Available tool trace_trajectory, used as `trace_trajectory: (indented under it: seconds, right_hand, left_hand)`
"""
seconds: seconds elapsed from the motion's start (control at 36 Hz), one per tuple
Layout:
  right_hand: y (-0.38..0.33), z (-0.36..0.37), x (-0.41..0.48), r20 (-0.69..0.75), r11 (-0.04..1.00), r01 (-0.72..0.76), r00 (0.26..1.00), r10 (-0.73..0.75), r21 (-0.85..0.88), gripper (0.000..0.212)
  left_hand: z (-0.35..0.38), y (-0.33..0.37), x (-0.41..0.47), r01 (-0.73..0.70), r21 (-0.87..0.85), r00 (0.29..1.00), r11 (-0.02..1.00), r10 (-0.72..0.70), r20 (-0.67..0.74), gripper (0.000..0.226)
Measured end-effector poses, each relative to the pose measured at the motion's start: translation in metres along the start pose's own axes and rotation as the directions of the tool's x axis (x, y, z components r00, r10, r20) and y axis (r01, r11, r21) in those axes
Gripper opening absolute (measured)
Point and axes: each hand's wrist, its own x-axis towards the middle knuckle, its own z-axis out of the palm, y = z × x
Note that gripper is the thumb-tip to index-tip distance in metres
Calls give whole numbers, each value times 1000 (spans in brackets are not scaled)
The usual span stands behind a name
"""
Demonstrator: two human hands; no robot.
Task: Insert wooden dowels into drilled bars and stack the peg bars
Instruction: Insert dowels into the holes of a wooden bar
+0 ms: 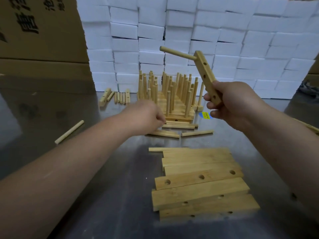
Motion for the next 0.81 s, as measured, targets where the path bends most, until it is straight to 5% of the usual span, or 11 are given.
trace_trajectory:
  seconds: [0.08,0.28,0.56,0.64,0.81]
  right_hand:
    - [1,2,-2,36,998,-26,999,24,55,22]
    - [0,8,-7,111,989,-48,993,33,139,20]
    - [3,12,-9,145,986,-88,987,67,143,19]
    - [2,14,-7,85,983,-104,992,92,149,24]
    - [2,12,-5,83,985,-66,995,53,158,30]
  left_hand:
    - [9,-1,0,-14,114,993,993,1,115,15]
    - [15,-11,2,-30,219,996,975,11,90,3]
    - [17,-9,1,-52,235,989,971,18,144,16]
    - [14,-7,-1,-52,175,995,983,35,98,12]
    - [-16,8,-3,-36,-190,977,981,-6,-215,14]
